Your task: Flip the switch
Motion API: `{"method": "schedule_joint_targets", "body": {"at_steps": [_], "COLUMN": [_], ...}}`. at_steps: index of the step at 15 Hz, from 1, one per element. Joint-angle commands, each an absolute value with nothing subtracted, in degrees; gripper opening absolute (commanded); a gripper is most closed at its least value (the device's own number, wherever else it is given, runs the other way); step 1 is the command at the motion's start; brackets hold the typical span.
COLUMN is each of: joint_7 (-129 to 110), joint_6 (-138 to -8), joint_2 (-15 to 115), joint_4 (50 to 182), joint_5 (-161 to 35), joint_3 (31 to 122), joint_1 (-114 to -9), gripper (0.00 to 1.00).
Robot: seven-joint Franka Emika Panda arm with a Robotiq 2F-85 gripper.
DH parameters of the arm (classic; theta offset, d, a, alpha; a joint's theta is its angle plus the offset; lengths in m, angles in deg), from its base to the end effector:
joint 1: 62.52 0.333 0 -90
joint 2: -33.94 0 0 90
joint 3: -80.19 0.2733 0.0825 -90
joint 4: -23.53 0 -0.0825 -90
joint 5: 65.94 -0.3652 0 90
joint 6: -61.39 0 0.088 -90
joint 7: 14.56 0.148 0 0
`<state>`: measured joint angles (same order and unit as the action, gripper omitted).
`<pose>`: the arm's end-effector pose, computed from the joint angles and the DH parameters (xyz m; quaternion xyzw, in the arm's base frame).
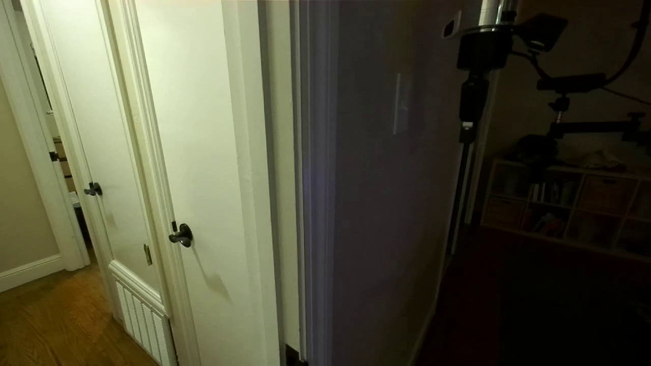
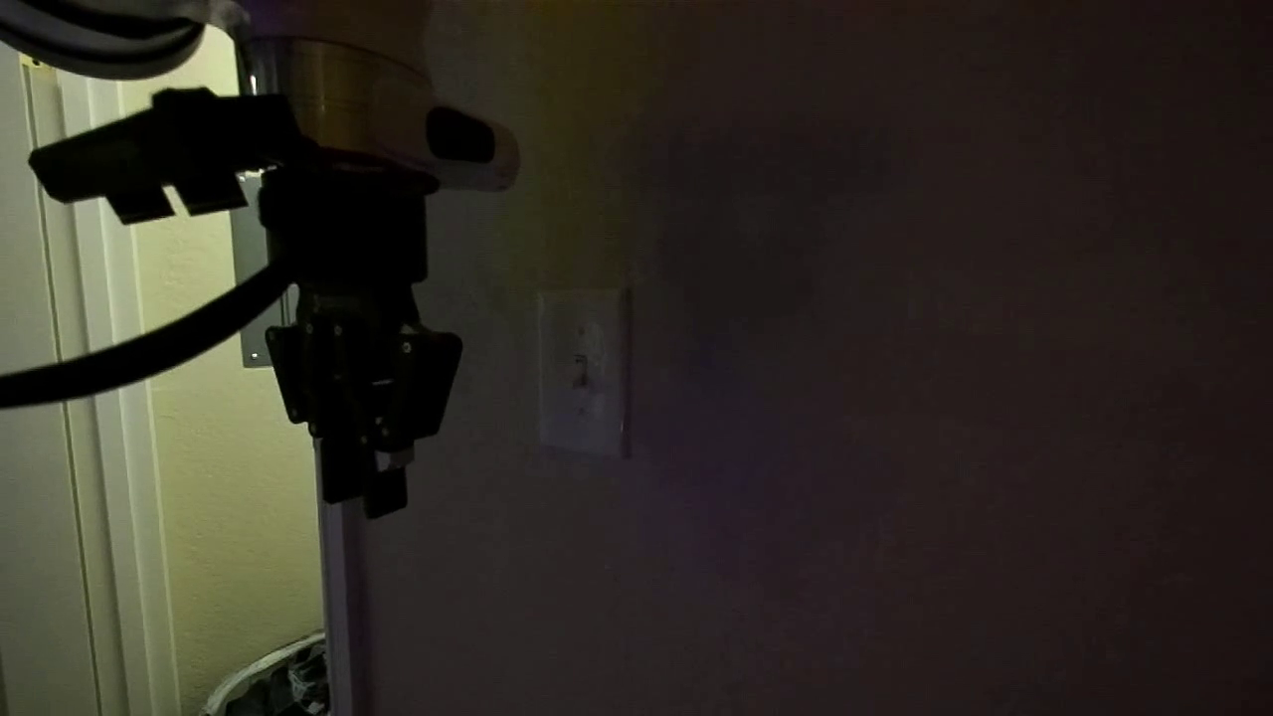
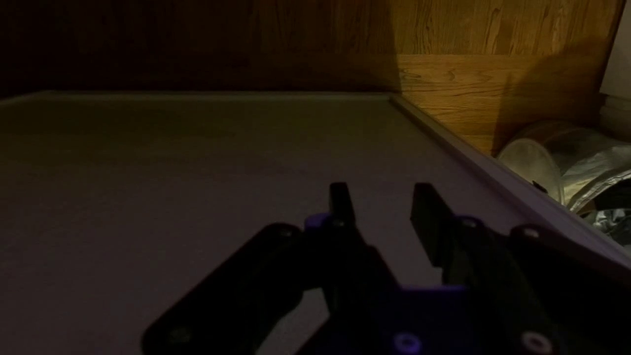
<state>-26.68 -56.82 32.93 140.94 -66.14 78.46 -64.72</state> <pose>0.5329 -0.0363 0.3741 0.9974 0.0706 0.0159 0.0004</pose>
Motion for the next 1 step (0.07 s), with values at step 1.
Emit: {"method": "schedule_joint_targets", "body": {"at_steps": [1], "joint_7": [-26.66], "joint_6": [-56.70], "joint_2": [32.94], "joint_4": [140.84], "joint_5": [-66.13], "joint_3": [78.34], "joint_1": [-64.59], "gripper": [0.38]}}
